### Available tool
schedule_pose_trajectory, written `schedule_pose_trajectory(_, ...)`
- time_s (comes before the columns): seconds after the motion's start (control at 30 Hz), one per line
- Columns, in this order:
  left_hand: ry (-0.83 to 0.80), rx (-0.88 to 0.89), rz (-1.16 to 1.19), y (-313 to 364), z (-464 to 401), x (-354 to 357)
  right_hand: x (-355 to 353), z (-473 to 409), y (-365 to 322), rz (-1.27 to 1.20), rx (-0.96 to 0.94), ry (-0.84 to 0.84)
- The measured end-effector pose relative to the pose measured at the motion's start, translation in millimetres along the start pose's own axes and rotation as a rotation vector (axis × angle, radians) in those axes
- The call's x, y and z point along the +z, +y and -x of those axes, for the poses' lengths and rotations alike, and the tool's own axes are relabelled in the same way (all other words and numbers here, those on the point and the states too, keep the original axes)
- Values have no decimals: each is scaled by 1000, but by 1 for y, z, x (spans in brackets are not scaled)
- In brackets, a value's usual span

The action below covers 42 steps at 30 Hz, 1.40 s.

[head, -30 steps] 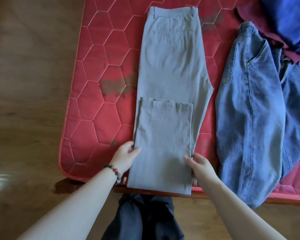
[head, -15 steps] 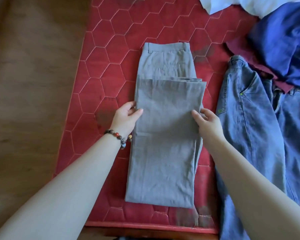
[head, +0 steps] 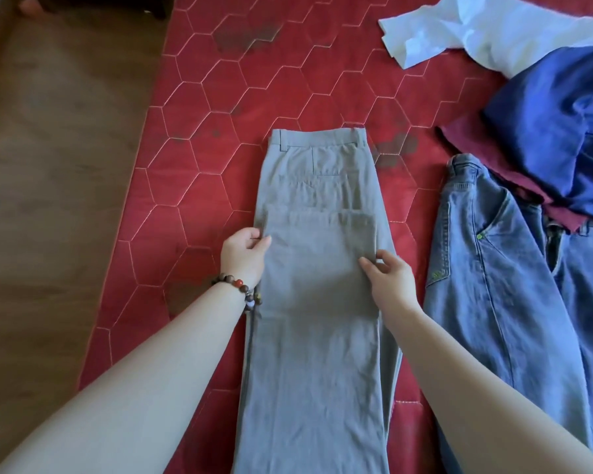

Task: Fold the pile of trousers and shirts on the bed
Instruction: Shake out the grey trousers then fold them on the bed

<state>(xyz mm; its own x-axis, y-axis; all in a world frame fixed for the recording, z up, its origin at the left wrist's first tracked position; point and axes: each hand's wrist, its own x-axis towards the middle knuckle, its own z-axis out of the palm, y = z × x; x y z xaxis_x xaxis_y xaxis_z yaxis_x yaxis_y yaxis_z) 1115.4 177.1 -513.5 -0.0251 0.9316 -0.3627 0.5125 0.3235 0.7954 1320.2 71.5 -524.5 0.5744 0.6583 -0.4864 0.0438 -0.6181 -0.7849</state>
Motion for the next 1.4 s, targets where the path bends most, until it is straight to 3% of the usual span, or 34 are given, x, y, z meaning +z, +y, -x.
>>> schedule_pose_trajectory(0.07, 39, 83, 50, 15, -16, -1, -2, -15, -18, -74, -78, 15)
schedule_pose_trajectory(0.17, 24, 125, 31, 33, -47, 6, 1, -52, -43, 16, -100, 15)
schedule_pose_trajectory(0.3, -125, 97, -258, 29, -74, 21, 14, -84, -49, 248, -12, -7)
schedule_pose_trajectory(0.37, -92, 138, -302, 27, -83, 25, 19, -90, -49, 295, -70, 19)
schedule_pose_trajectory(0.53, 46, 237, -133, 36, -105, 30, 24, -114, -65, 292, -294, 182)
schedule_pose_trajectory(0.67, 41, 184, -253, 37, -119, 36, 33, -134, -77, 420, -266, 106)
schedule_pose_trajectory(0.8, 99, 237, -244, 48, -135, 41, 40, -151, -91, 369, -290, 121)
schedule_pose_trajectory(1.03, 51, 282, -432, 45, -152, 50, 46, -171, -95, 479, -223, 173)
schedule_pose_trajectory(1.33, 152, 258, -383, 51, -149, 52, 46, -176, -98, 425, -236, 192)
schedule_pose_trajectory(1.4, 268, 324, -487, 56, -140, 45, 44, -167, -99, 385, -232, 208)
